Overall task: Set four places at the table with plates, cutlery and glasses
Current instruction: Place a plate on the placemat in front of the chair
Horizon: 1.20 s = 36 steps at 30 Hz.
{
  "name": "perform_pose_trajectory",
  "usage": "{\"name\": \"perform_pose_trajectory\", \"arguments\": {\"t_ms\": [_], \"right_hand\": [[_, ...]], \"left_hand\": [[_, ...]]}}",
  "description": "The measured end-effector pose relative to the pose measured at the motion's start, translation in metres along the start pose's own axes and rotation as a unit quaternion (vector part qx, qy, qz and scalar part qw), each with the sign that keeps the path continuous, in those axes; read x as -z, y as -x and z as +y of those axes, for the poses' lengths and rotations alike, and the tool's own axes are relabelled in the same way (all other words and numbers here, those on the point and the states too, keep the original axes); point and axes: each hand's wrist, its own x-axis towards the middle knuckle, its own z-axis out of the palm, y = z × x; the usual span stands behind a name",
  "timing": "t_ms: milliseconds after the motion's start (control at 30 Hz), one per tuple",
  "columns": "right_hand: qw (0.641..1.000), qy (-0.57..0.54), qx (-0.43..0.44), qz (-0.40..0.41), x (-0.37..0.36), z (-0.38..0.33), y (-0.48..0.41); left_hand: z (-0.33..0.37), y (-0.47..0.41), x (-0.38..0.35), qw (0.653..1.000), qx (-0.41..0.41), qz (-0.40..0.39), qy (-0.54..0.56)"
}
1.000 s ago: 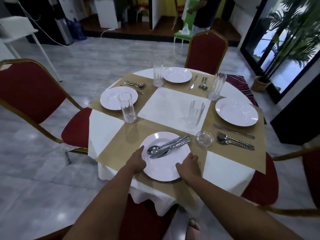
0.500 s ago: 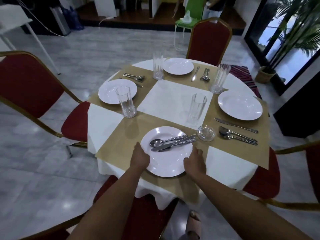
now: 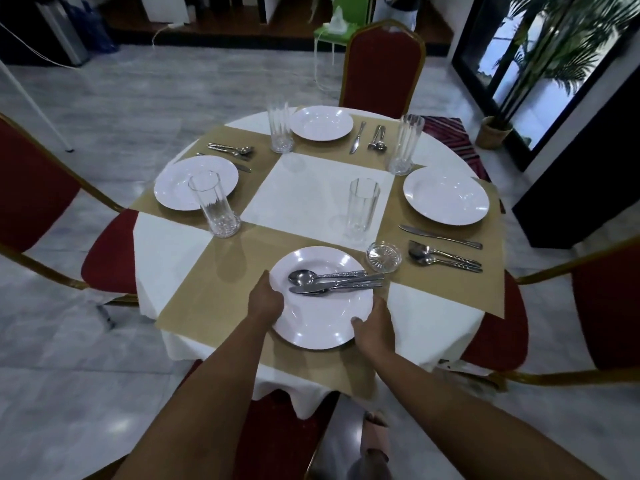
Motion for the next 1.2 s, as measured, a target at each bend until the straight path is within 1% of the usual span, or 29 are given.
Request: {"name": "perform_pose_trajectory", "arguments": {"t_ms": [100, 300, 367, 500, 600, 700, 733, 800, 867, 933, 1000, 1067, 1133, 1200], "right_hand": [[1.000, -0.007, -0.012, 0.003, 0.001, 0.000, -0.001], [1.000, -0.014, -0.014, 0.004, 0.000, -0.004, 0.001], [1.000, -0.014, -0.012, 0.002, 0.001, -0.003, 0.002], [0.999, -0.024, -0.019, -0.010, 0.005, -0.001, 0.005], [0.999, -0.030, -0.021, -0.026, 0.006, -0.002, 0.003], [0.999, -0.022, -0.022, -0.037, 0.009, -0.003, 0.002], [0.999, -0.022, -0.019, -0.031, 0.011, -0.003, 0.003], [1.000, 0.004, 0.001, 0.006, 0.016, -0.004, 0.003], [0.995, 0.083, 0.041, 0.050, 0.024, -0.007, 0.000], [0.977, 0.169, 0.105, 0.078, 0.032, -0.013, -0.007], [0.950, 0.240, 0.183, 0.076, 0.037, -0.023, -0.019], [0.918, 0.305, 0.250, 0.040, 0.039, -0.034, -0.034], [0.875, 0.377, 0.303, -0.003, 0.037, -0.041, -0.050], [0.837, 0.429, 0.338, -0.036, 0.033, -0.046, -0.064]], "left_hand": [[-0.004, 0.001, -0.003, 1.000, 0.008, 0.002, 0.015], [-0.013, 0.000, -0.015, 0.999, 0.007, 0.036, 0.037], [-0.009, 0.000, -0.015, 0.999, 0.000, 0.034, 0.019], [0.000, -0.001, -0.013, 1.000, -0.002, 0.002, -0.019], [-0.002, -0.009, -0.012, 0.998, -0.018, -0.012, -0.056], [-0.005, -0.012, -0.011, 0.996, -0.014, -0.022, -0.084], [-0.005, -0.011, -0.011, 0.995, -0.017, -0.022, -0.095], [-0.006, -0.008, -0.012, 0.993, -0.027, -0.019, -0.112], [-0.008, -0.004, -0.013, 0.993, -0.036, -0.013, -0.115], [-0.009, 0.001, -0.014, 0.993, -0.044, -0.006, -0.113], [-0.010, 0.004, -0.013, 0.993, -0.050, -0.003, -0.109], [-0.010, 0.005, -0.013, 0.995, -0.044, 0.000, -0.095], [-0.011, 0.006, -0.013, 0.996, -0.033, 0.003, -0.086], [-0.014, 0.006, -0.016, 0.997, -0.021, 0.008, -0.080]]}}
